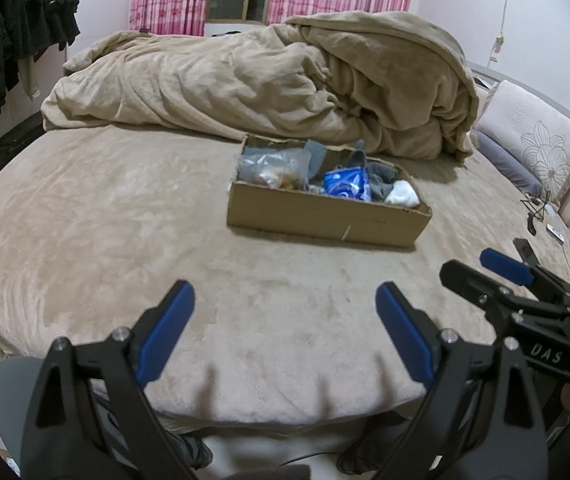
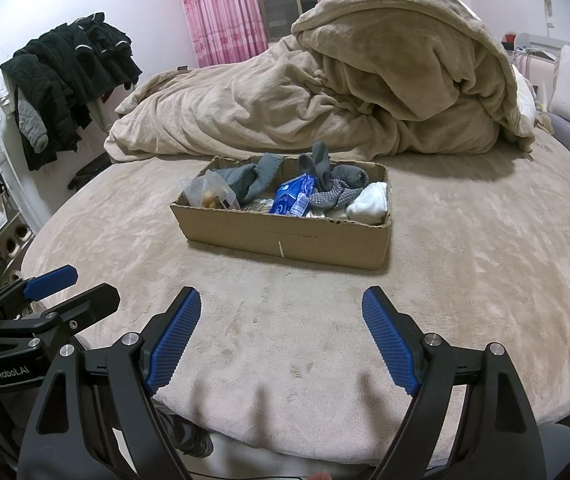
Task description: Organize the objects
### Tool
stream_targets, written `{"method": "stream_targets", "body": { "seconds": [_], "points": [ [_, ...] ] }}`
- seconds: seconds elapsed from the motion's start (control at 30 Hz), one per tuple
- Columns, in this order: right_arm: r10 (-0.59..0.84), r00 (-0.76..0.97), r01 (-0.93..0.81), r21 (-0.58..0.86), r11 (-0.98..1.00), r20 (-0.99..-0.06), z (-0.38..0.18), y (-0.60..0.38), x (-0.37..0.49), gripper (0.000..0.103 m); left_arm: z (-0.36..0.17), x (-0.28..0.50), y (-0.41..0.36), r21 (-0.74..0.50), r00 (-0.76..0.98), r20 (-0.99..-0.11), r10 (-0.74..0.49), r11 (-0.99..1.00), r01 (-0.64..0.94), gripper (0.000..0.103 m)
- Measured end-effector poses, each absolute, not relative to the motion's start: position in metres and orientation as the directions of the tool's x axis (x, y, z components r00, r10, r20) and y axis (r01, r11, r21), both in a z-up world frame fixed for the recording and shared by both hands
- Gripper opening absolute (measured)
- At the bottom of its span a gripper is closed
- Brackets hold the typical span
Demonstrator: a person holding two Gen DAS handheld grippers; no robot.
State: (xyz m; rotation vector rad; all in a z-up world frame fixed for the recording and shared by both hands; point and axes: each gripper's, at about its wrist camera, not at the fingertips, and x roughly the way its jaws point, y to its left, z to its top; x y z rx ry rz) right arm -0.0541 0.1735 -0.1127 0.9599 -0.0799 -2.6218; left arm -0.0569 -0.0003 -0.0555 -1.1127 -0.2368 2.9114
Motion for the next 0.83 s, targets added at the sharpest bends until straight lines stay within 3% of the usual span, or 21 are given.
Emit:
{"method": "stream_targets", "body": {
  "seconds": [0.83],
  "points": [
    [-0.340, -0.712, 0.302, 0.169, -0.938, -0.614, -0.1110, 0.1718, -0.0539, 0.085, -0.0521, -0.0577, -0.0002, -0.147, -0.749, -0.659, 0.071, -0.989, 0.035, 0.093]
  ]
}}
